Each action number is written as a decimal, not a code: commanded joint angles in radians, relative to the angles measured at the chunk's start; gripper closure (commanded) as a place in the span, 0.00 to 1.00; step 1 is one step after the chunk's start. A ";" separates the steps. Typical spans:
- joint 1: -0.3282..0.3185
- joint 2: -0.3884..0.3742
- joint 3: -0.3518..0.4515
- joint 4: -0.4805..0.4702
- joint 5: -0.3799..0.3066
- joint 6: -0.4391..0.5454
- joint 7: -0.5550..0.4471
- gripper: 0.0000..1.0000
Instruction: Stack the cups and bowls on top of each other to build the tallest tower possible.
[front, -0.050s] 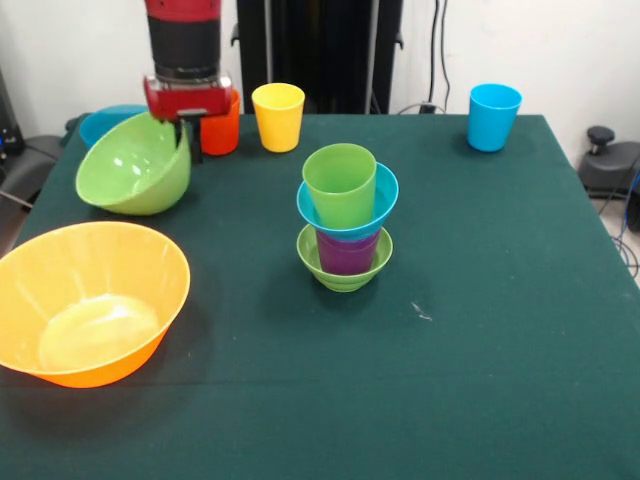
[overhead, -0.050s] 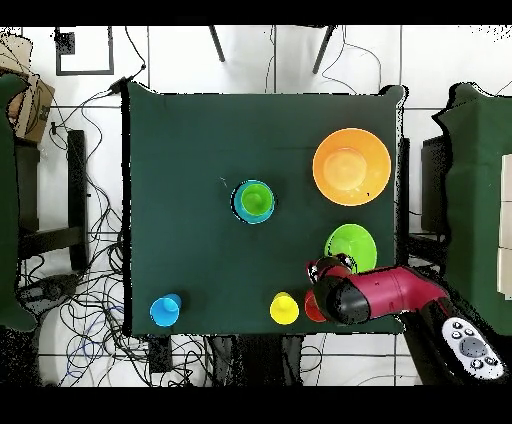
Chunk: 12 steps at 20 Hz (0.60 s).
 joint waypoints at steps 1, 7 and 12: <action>-0.008 -0.186 0.135 0.057 0.160 0.190 -0.122 1.00; -0.024 -0.277 0.175 0.095 0.263 0.284 -0.165 1.00; -0.025 -0.332 0.202 0.120 0.318 0.332 -0.165 1.00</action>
